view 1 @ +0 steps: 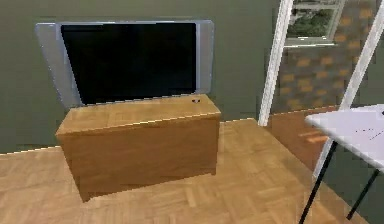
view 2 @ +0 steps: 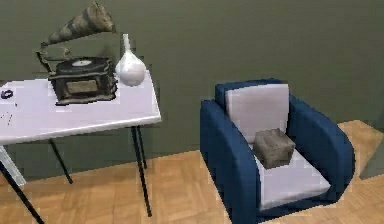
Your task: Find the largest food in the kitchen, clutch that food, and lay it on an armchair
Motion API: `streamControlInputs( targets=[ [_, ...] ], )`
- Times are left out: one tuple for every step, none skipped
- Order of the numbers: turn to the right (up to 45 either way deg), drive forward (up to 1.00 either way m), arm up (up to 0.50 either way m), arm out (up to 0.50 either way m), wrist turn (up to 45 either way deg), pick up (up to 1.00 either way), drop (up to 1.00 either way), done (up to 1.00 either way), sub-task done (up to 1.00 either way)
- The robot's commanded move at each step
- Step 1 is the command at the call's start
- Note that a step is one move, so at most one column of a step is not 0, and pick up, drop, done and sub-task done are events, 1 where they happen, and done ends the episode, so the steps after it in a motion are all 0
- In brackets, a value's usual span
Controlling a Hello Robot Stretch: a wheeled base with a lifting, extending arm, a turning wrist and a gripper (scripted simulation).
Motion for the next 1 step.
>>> streamControlInputs(
  targets=[
    [6.0, 0.0, 0.0, 0.0, 0.0, 0.0, 0.0, 0.0, 0.0]
  ],
)
